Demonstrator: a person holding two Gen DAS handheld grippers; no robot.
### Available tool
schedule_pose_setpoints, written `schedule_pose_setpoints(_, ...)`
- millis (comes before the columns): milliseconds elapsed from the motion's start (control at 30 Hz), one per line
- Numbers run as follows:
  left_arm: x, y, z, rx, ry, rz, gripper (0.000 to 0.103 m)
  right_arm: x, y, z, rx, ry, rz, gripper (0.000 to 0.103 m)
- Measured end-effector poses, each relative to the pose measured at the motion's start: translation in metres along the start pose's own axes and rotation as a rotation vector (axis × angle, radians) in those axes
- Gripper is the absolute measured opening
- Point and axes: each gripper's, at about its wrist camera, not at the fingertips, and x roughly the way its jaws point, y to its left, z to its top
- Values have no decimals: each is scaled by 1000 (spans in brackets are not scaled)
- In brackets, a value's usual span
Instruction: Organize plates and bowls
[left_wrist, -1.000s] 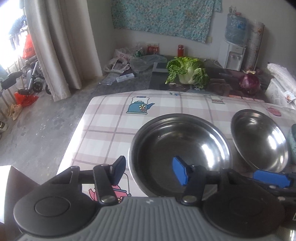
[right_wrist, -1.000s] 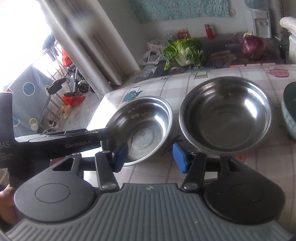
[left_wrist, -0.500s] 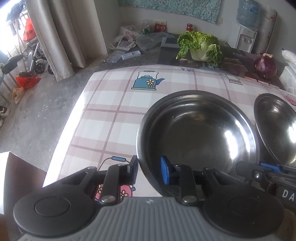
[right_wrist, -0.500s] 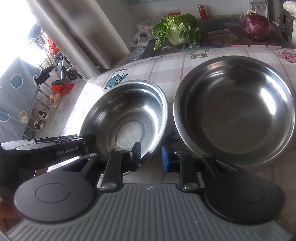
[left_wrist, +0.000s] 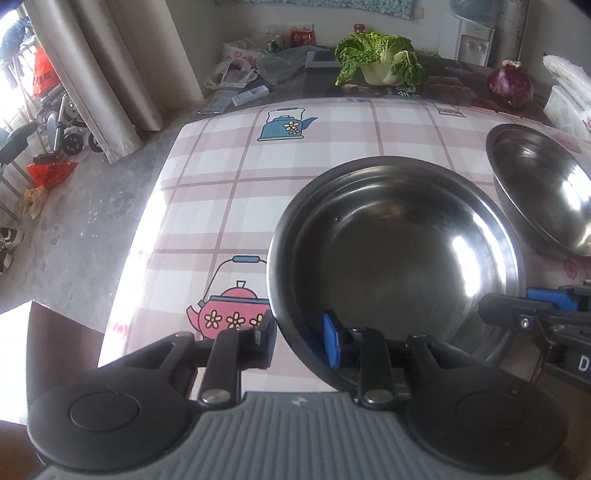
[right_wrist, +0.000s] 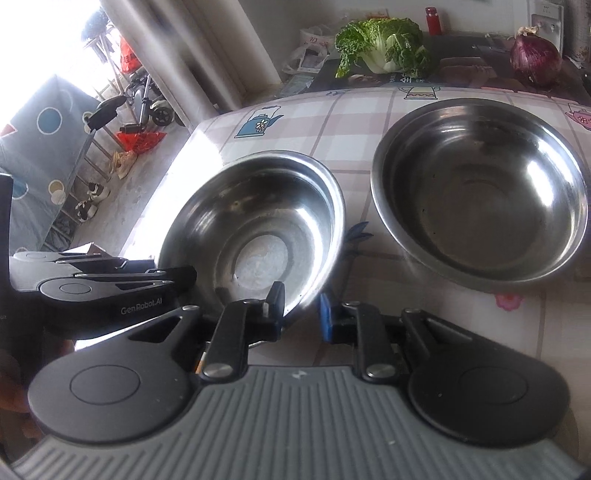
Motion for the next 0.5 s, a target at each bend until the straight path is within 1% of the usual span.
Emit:
schedule_pose_setpoints(67, -2, 1, 2, -4, -16, -1, 29, -2, 0, -2, -8, -3, -7, 19)
schedule_pose_setpoints(200, 2, 2, 12, -28, -19, -17, 44, 0, -8, 5, 9, -21, -26, 20)
schedule_pose_setpoints(333, 14, 2, 19, -50, -4, -20, 44, 7, -15, 12, 33, -30, -36, 21)
schedule_pose_setpoints(367, 16, 3, 20, -58, 1, -25, 43, 9, -15, 14, 37, -30, -35, 20)
schedule_pose_setpoints(400, 18, 4, 20, -68, 8, -35, 37, 11, -16, 15, 37, -29, -33, 18)
schedule_pose_setpoints(500, 17, 8, 17, -88, 12, -28, 24, 14, -13, 17, 21, -33, -38, 16)
